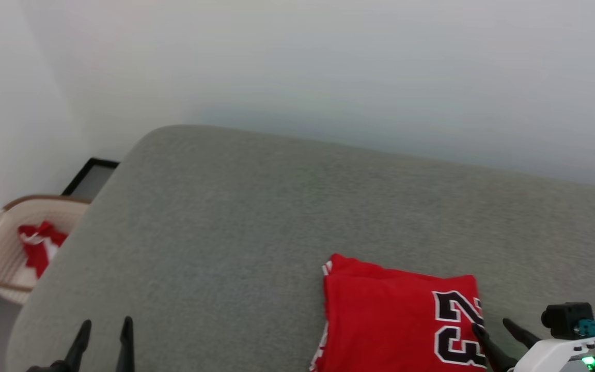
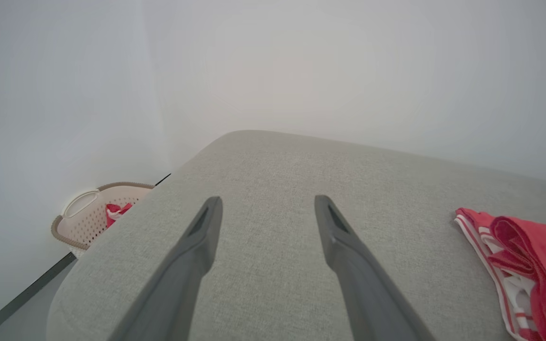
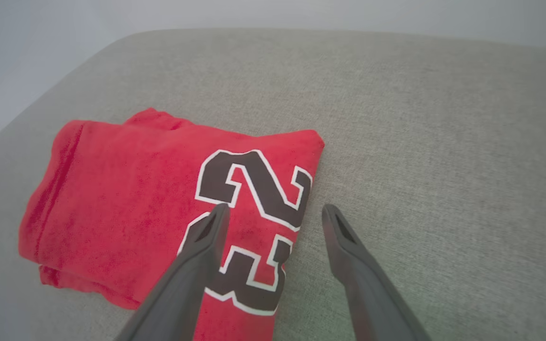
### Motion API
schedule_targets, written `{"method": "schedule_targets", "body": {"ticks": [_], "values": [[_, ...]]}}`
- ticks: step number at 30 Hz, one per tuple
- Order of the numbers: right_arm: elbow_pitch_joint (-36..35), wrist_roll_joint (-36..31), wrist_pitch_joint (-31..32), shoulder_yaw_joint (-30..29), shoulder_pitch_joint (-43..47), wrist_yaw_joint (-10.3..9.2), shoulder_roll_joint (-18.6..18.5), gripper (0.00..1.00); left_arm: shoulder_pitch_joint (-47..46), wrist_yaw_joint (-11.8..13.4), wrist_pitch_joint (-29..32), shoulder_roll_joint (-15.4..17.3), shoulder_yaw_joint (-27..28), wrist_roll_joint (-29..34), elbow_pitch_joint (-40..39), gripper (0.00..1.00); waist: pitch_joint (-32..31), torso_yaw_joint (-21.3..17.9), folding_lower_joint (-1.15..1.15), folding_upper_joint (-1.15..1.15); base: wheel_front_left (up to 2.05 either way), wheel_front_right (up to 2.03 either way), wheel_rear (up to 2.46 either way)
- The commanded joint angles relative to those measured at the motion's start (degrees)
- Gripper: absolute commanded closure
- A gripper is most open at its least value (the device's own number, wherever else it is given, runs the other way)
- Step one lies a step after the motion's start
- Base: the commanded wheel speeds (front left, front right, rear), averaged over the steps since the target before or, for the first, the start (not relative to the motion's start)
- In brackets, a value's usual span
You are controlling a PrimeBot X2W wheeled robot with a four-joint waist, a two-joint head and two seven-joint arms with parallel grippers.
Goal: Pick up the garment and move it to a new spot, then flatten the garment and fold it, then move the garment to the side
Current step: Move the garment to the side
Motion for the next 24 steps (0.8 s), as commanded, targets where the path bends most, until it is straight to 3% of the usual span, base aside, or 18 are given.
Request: {"method": "schedule_targets", "body": {"ticks": [1,7,18,19,20,21,24], "values": [[0.8,0.3,1.4,0.5,-1.1,-0.05,-0.3,0.0,-0.5,0.1,0.0,-0.3,-0.3,-0.4,0.0,0.0,1.5,3.3,0.0,0.0,0.0,0.0,0.0],[4.2,0.6,6.7,0.7,-3.1,-0.05,-1.3,0.0,-1.3,-0.1,-0.1,-0.9,-1.2,-0.6,0.5,0.0,3.5,5.6,0.0,0.0,0.0,0.0,0.0],[12.3,3.2,18.9,0.1,-7.8,-0.06,0.7,0.0,-3.6,-0.7,-1.0,-2.2,-2.2,-1.0,2.6,0.0,6.3,7.2,0.0,0.0,0.0,0.0,0.0],[12.8,3.3,20.3,0.7,-8.1,-0.06,0.9,0.08,-3.8,-0.7,-1.0,-2.4,-2.3,-1.0,2.8,0.0,6.4,7.2,0.0,0.0,0.0,0.0,0.0],[12.6,3.5,20.9,1.7,-8.6,-0.05,1.0,0.8,-4.0,-0.7,-1.2,-2.5,-2.4,-1.0,3.0,0.0,6.5,7.3,0.0,0.0,0.0,0.0,0.0],[12.7,4.0,21.4,2.1,-9.0,-0.04,1.0,1.0,-4.1,-0.8,-1.2,-2.6,-2.5,-0.9,3.2,0.0,6.5,7.4,0.0,0.0,0.0,0.0,0.0],[12.7,5.5,23.0,3.5,-9.6,-0.01,0.8,1.0,-4.5,-1.0,-1.3,-2.7,-2.6,-0.9,3.8,0.0,6.4,7.4,0.0,0.0,0.0,0.0,0.0]]}}
